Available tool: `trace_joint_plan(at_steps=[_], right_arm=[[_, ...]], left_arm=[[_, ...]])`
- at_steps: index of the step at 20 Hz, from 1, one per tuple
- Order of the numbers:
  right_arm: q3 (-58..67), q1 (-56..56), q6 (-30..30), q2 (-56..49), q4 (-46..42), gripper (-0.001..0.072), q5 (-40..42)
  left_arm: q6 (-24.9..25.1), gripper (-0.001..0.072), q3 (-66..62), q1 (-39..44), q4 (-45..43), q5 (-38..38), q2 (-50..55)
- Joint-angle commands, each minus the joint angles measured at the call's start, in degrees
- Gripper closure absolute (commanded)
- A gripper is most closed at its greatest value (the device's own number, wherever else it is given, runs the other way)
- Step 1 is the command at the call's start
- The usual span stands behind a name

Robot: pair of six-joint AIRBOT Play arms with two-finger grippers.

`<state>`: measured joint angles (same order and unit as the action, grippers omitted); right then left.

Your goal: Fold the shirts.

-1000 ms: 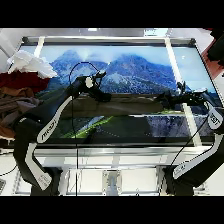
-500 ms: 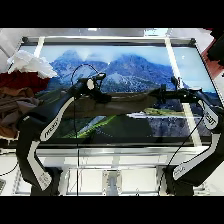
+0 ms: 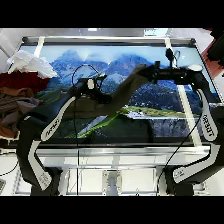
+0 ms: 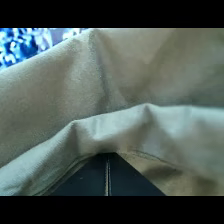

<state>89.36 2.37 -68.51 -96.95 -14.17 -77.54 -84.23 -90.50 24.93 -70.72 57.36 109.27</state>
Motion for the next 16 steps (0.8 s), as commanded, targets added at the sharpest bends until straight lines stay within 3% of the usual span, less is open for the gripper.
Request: trace_joint_plan(at_steps=[1, 3, 5, 12, 16], right_arm=[[5.79, -8.50, -6.10, 0.68, -7.58, 0.0682, 5.53], [7.56, -12.07, -8.04, 0.68, -8.37, 0.0682, 8.22], [8.94, -16.13, -9.07, 0.63, -8.87, 0.0682, 11.76], [9.07, -33.53, -12.57, -4.26, -12.83, 0.0683, 28.87], [9.07, -41.55, -11.37, -10.38, -7.96, 0.0679, 42.27]], left_arm=[[0.24, 0.0697, -3.37, -1.53, -4.22, 5.60, -1.18], [0.04, 0.0697, -7.32, -4.55, -14.49, 13.07, -3.34], [-1.36, 0.0696, -9.46, -8.70, -21.38, 15.43, -7.21], [-1.55, 0.0696, -10.49, -23.08, -20.46, 14.51, -22.71], [-1.27, 0.0697, -10.36, -25.68, -17.18, 16.09, -23.98]])
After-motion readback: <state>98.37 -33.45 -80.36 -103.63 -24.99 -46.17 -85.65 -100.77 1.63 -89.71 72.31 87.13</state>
